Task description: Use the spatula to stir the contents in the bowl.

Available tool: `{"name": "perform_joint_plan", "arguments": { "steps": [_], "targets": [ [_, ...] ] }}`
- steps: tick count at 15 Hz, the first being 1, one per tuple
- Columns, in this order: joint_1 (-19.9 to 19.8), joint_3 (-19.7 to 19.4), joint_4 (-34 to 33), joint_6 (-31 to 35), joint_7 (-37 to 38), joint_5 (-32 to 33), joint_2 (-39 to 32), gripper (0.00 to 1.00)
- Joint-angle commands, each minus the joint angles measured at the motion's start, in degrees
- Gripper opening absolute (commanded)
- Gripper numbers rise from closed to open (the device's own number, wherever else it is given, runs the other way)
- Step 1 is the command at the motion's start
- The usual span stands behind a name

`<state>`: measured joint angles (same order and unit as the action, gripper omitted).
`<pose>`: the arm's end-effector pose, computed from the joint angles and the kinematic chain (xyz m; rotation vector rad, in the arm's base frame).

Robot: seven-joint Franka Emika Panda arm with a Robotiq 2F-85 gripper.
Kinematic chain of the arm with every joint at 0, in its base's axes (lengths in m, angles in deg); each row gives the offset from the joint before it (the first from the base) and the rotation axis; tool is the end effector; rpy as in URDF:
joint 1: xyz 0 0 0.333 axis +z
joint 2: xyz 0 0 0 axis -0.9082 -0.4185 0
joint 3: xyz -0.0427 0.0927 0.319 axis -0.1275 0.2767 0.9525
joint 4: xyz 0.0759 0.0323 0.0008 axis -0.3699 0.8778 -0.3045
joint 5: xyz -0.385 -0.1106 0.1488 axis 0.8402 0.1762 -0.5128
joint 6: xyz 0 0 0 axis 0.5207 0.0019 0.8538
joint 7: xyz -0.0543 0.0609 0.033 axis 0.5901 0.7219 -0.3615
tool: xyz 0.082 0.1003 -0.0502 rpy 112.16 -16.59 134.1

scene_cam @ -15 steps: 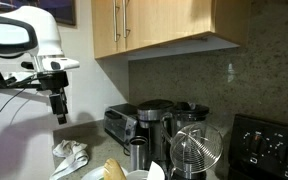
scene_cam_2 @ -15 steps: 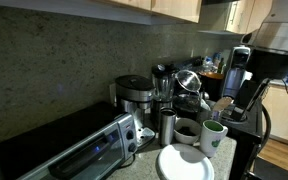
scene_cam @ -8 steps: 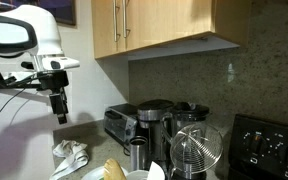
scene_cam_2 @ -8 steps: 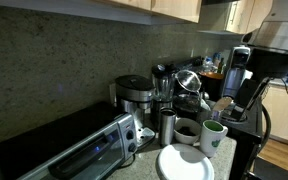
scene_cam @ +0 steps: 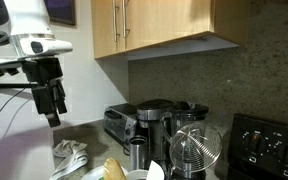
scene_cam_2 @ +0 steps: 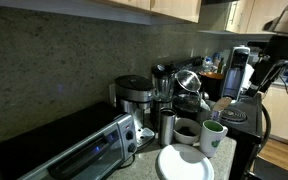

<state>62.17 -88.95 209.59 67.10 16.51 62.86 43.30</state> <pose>0.2817 -0.0184 0.5187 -3.0727 0.3830 -0.3083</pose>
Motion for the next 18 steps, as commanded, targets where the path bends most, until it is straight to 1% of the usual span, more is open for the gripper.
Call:
{"name": "perform_joint_plan", "arguments": {
  "steps": [1, 2, 5, 8, 10, 18],
  "targets": [
    [-1.25, 1.74, 0.46, 0.26, 1.91, -1.99, 0.47, 1.0],
    [-1.02, 2.99, 0.74, 0.4, 3.09, -2.33, 0.67, 1.0],
    [-1.3, 2.91, 0.73, 0.4, 2.68, -2.25, 0.64, 1.0],
    [-1.48, 1.88, 0.73, 0.39, 2.4, -2.37, 0.63, 1.0],
    [-2.57, 1.0, -0.35, 1.07, 1.79, -1.14, -0.55, 1.0],
    [-10.51, -7.05, -6.46, 4.93, -0.47, 7.24, -5.25, 1.0]
  ]
}}
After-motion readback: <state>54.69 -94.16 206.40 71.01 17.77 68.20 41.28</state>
